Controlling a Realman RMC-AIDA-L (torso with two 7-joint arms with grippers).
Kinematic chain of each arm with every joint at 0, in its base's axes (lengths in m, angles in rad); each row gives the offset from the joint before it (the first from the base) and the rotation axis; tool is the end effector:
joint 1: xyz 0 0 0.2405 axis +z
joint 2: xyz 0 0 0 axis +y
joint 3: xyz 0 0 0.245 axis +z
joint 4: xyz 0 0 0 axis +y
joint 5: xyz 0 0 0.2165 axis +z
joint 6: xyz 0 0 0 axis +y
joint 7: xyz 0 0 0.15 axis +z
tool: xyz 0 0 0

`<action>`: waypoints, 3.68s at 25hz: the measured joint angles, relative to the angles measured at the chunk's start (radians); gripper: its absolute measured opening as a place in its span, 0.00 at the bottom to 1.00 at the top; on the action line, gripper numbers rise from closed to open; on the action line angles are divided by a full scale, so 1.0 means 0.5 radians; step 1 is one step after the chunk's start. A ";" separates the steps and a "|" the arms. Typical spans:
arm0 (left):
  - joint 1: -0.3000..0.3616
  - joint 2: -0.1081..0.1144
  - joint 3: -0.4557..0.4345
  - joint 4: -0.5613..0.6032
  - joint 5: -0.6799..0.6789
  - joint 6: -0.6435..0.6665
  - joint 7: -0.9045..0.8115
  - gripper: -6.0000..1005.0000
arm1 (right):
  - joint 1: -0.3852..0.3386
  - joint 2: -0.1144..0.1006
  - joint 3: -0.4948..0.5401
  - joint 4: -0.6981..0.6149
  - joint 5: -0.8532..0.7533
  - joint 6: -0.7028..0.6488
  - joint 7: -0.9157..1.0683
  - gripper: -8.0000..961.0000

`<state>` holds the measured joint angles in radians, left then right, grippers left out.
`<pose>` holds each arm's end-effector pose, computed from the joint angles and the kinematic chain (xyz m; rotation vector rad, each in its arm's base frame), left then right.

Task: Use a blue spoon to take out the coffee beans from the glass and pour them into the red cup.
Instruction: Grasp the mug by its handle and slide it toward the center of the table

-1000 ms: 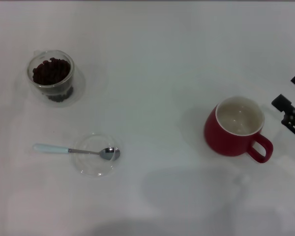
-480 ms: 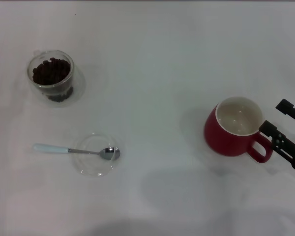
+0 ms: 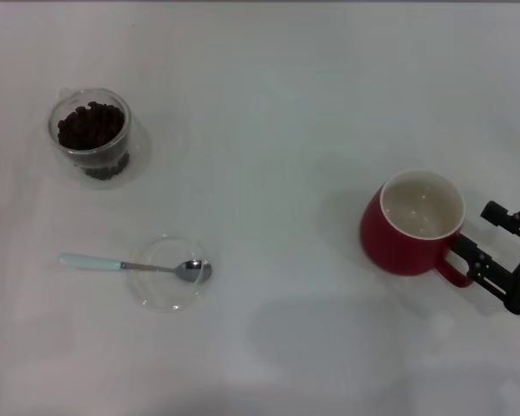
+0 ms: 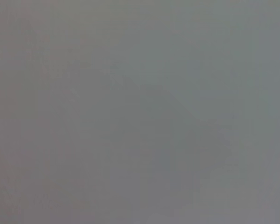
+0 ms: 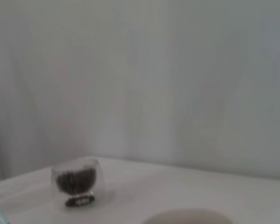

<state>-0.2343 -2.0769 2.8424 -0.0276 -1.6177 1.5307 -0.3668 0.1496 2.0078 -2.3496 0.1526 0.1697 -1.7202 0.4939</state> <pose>-0.3919 0.2366 0.0636 -1.2085 -0.5513 -0.7753 0.3702 0.1564 -0.0108 -2.1520 0.6063 0.8200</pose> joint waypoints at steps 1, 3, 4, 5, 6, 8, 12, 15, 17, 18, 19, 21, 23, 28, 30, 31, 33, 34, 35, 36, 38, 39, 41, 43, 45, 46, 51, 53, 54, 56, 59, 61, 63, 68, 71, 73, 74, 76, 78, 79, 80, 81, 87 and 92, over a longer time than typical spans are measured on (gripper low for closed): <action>0.009 0.000 0.000 0.000 0.002 0.013 0.000 0.87 | -0.004 0.000 -0.002 0.002 0.000 0.017 0.003 0.67; 0.030 0.002 0.000 -0.002 0.007 0.030 0.001 0.87 | -0.018 0.000 -0.005 0.003 -0.001 0.044 0.003 0.67; 0.036 0.002 0.000 -0.002 0.008 0.034 0.001 0.87 | -0.027 0.000 -0.005 0.005 -0.001 0.057 0.001 0.66; 0.043 0.002 0.000 -0.002 0.008 0.036 0.001 0.87 | -0.033 0.000 -0.005 0.005 -0.003 0.064 -0.001 0.66; 0.048 0.002 0.000 -0.003 0.009 0.037 0.001 0.87 | -0.038 0.000 -0.005 0.005 -0.007 0.072 -0.003 0.66; 0.050 0.003 0.000 -0.003 0.015 0.038 0.002 0.87 | -0.044 0.000 -0.004 0.005 -0.024 0.076 -0.003 0.66; 0.051 0.003 0.000 -0.003 0.033 0.051 0.002 0.87 | -0.050 0.000 -0.004 -0.013 -0.058 0.083 -0.003 0.65; 0.050 0.003 0.000 -0.003 0.041 0.077 0.003 0.87 | -0.051 0.002 -0.004 -0.021 -0.063 0.105 -0.001 0.64; 0.048 0.003 0.000 -0.003 0.045 0.083 0.003 0.87 | -0.051 0.003 -0.001 -0.032 -0.063 0.129 0.001 0.64; 0.047 0.004 0.000 -0.003 0.045 0.084 0.003 0.87 | -0.051 0.003 0.001 -0.043 -0.063 0.145 0.001 0.63; 0.047 0.004 0.000 -0.003 0.045 0.084 0.003 0.87 | -0.051 0.003 0.004 -0.055 -0.063 0.161 0.000 0.63; 0.040 0.006 0.000 -0.003 0.045 0.085 0.004 0.87 | -0.051 0.003 0.006 -0.066 -0.063 0.181 -0.002 0.63; 0.036 0.006 0.000 -0.004 0.045 0.085 0.004 0.87 | -0.050 0.003 0.007 -0.070 -0.063 0.188 -0.003 0.62; 0.033 0.006 0.000 -0.006 0.045 0.082 0.004 0.87 | -0.048 0.003 0.014 -0.071 -0.057 0.186 -0.003 0.61; 0.030 0.008 0.000 -0.006 0.045 0.078 0.004 0.87 | -0.045 0.003 0.014 -0.071 -0.055 0.183 -0.001 0.60; 0.029 0.009 0.000 -0.006 0.045 0.076 0.004 0.87 | -0.043 0.003 0.014 -0.072 -0.055 0.183 0.002 0.60; 0.025 0.009 0.000 -0.006 0.045 0.072 0.004 0.87 | -0.038 0.003 0.015 -0.073 -0.055 0.184 0.005 0.59; 0.024 0.009 0.000 -0.006 0.045 0.070 0.004 0.87 | -0.036 0.003 0.015 -0.075 -0.055 0.185 0.006 0.58; 0.022 0.009 0.000 -0.006 0.045 0.068 0.004 0.87 | -0.035 0.003 0.015 -0.077 -0.054 0.186 0.005 0.57; 0.022 0.009 0.000 -0.006 0.045 0.068 0.004 0.87 | -0.034 0.003 0.015 -0.081 -0.053 0.188 0.002 0.55; 0.018 0.010 -0.001 -0.006 0.045 0.066 0.004 0.87 | -0.033 0.003 0.015 -0.090 -0.052 0.193 -0.008 0.53; 0.017 0.010 -0.001 -0.007 0.045 0.066 0.004 0.87 | -0.033 0.003 0.015 -0.095 -0.052 0.196 -0.013 0.51; 0.014 0.011 -0.003 -0.013 0.045 0.065 0.004 0.87 | -0.033 0.003 0.015 -0.097 -0.047 0.198 -0.022 0.48; 0.008 0.010 -0.004 -0.025 0.045 0.064 0.004 0.87 | -0.032 0.003 0.015 -0.098 -0.045 0.199 -0.026 0.46; 0.005 0.009 -0.007 -0.031 0.045 0.062 0.004 0.87 | -0.032 0.003 0.015 -0.102 -0.044 0.199 -0.032 0.43; 0.005 0.008 -0.008 -0.031 0.045 0.062 0.004 0.87 | -0.032 0.003 0.015 -0.106 -0.044 0.199 -0.040 0.42; 0.005 0.009 -0.007 -0.031 0.045 0.059 0.004 0.87 | -0.032 0.003 0.017 -0.124 -0.044 0.202 -0.073 0.37; 0.005 0.009 -0.008 -0.031 0.045 0.059 0.004 0.87 | -0.027 0.003 0.017 -0.125 -0.049 0.203 -0.075 0.35; 0.005 0.009 -0.008 -0.031 0.044 0.059 0.004 0.87 | -0.024 0.003 0.015 -0.127 -0.051 0.203 -0.075 0.34; 0.005 0.009 -0.009 -0.031 0.044 0.059 0.004 0.87 | -0.016 0.003 0.005 -0.138 -0.060 0.204 -0.076 0.32; 0.005 0.009 -0.011 -0.031 0.042 0.059 0.004 0.87 | -0.004 0.003 -0.008 -0.172 -0.097 0.205 -0.076 0.30; 0.005 0.009 -0.013 -0.031 0.041 0.059 0.004 0.87 | 0.004 0.003 -0.012 -0.199 -0.125 0.209 -0.077 0.30; 0.005 0.009 -0.014 -0.031 0.041 0.059 0.004 0.87 | 0.013 0.003 -0.020 -0.225 -0.139 0.227 -0.079 0.29; 0.011 0.009 -0.015 -0.031 0.041 0.059 0.004 0.87 | 0.031 0.003 -0.034 -0.299 -0.184 0.357 -0.075 0.29; 0.016 0.009 -0.015 -0.031 0.040 0.059 0.004 0.87 | 0.032 0.003 -0.032 -0.307 -0.189 0.383 -0.071 0.28; 0.019 0.009 -0.015 -0.031 0.040 0.059 0.004 0.87 | 0.031 0.003 -0.028 -0.308 -0.189 0.385 -0.070 0.28; 0.021 0.009 -0.015 -0.031 0.039 0.059 0.004 0.87 | 0.031 0.003 -0.029 -0.308 -0.190 0.385 -0.070 0.28; 0.021 0.009 -0.015 -0.031 0.039 0.059 0.004 0.87 | 0.031 0.003 -0.035 -0.316 -0.201 0.380 -0.070 0.28; 0.022 0.009 -0.015 -0.031 0.039 0.059 0.004 0.87 | 0.033 0.003 -0.036 -0.337 -0.230 0.374 -0.074 0.28; 0.023 0.009 -0.015 -0.031 0.039 0.059 0.004 0.87 | 0.037 0.003 -0.036 -0.356 -0.253 0.374 -0.075 0.28; 0.023 0.008 -0.015 -0.031 0.038 0.059 0.004 0.87 | 0.041 0.003 -0.036 -0.365 -0.273 0.374 -0.075 0.28; 0.024 0.007 -0.015 -0.031 0.039 0.059 0.004 0.87 | 0.048 0.002 -0.036 -0.378 -0.297 0.376 -0.076 0.28; 0.025 0.006 -0.010 -0.031 0.042 0.060 0.004 0.87 | 0.080 0.004 -0.036 -0.426 -0.406 0.392 -0.068 0.27; 0.029 0.003 -0.012 -0.031 0.044 0.063 0.004 0.87 | 0.093 0.003 -0.071 -0.462 -0.433 0.406 -0.056 0.25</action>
<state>-0.2196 -2.0752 2.8364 -0.0429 -1.5959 1.5622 -0.3650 0.1959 2.0095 -2.3849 -0.0783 -0.0468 -1.5172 0.4659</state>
